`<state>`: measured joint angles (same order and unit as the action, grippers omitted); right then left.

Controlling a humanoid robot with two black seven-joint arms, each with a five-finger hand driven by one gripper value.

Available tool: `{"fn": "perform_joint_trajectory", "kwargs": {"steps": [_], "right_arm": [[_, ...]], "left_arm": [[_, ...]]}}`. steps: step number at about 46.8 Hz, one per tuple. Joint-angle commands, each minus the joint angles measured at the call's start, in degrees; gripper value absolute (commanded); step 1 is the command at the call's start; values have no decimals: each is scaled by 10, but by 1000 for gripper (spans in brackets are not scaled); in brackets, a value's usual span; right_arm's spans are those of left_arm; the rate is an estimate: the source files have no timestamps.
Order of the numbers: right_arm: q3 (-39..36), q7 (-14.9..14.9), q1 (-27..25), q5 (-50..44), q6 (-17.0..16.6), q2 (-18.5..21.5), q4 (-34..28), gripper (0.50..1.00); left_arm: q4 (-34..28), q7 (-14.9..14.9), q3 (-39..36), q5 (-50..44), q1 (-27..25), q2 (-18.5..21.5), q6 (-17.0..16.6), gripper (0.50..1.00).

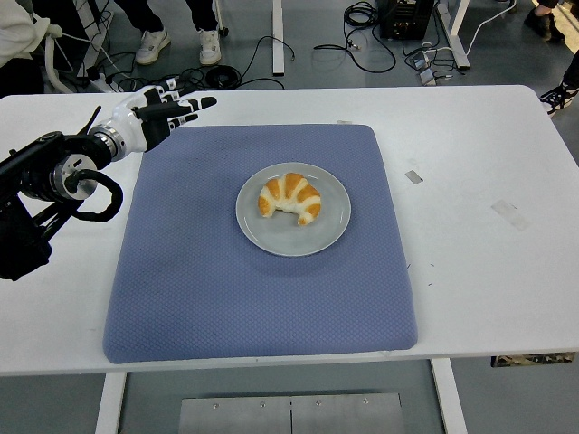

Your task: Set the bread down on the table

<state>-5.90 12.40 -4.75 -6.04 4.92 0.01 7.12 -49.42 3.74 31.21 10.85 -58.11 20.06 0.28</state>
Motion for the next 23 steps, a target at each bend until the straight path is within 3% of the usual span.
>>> {"fn": "perform_joint_trajectory", "kwargs": {"steps": [1,9,18,23], "right_arm": [[0,0,0,1,0,0,0,1000],[0,0,0,0,0,0,0,1000],[0,0,0,1,0,0,0,1000],[0,0,0,0,0,0,0,1000]], "left_arm": [[-10,2,-20,20,-23,9,1,990],[-16,2,-76,93,-58,17,10,990],[-25,0,-89,153,-59,17,46,990],[-46,0,-94,206,-60,17,47,990]]}}
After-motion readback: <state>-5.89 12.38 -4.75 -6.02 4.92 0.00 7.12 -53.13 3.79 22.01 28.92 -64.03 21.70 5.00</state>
